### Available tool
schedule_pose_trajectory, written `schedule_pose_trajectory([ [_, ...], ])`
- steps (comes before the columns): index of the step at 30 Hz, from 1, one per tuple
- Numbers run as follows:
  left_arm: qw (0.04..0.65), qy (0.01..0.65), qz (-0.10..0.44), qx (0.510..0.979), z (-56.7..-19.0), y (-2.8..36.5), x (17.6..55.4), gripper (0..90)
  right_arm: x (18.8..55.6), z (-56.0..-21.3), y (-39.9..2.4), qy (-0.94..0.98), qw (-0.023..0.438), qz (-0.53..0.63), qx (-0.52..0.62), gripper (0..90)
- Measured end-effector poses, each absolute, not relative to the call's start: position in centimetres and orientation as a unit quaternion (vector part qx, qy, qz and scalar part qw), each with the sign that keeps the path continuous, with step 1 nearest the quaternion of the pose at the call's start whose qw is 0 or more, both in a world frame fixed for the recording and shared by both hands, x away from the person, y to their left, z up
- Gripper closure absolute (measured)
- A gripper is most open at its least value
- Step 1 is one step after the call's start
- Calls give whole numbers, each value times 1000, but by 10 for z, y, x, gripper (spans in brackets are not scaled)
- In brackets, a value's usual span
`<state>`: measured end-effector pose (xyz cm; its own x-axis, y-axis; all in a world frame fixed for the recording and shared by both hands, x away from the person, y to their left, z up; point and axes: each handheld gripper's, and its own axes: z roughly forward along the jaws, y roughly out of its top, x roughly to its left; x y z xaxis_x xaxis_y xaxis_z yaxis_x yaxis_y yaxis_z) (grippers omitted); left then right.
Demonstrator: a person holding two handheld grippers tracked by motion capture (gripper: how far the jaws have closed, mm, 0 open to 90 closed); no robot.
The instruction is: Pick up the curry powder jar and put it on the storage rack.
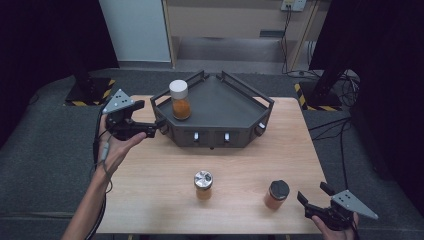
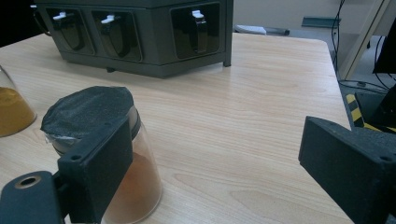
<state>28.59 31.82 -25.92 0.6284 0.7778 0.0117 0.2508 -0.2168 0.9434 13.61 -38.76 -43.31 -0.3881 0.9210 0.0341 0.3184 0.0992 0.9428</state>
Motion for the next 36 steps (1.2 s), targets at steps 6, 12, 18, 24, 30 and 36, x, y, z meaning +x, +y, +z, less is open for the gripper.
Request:
schedule_pose_trajectory([
  [6,517,350,251,739,-274,328,270,51,136,-433,-387,675,308,488,459,100],
  [12,523,358,240,735,-297,344,259,45,136,-433,-387,675,308,488,459,100],
  [18,513,365,239,739,-317,348,249,44,136,-432,-387,676,308,488,459,100],
  [24,521,366,231,736,-344,353,240,45,136,-432,-387,676,308,488,459,100],
  [30,530,368,216,733,-371,360,231,46,136,-432,-387,676,308,488,459,100],
  [36,534,373,217,727,-391,364,219,47,136,-432,-386,677,308,487,459,100],
])
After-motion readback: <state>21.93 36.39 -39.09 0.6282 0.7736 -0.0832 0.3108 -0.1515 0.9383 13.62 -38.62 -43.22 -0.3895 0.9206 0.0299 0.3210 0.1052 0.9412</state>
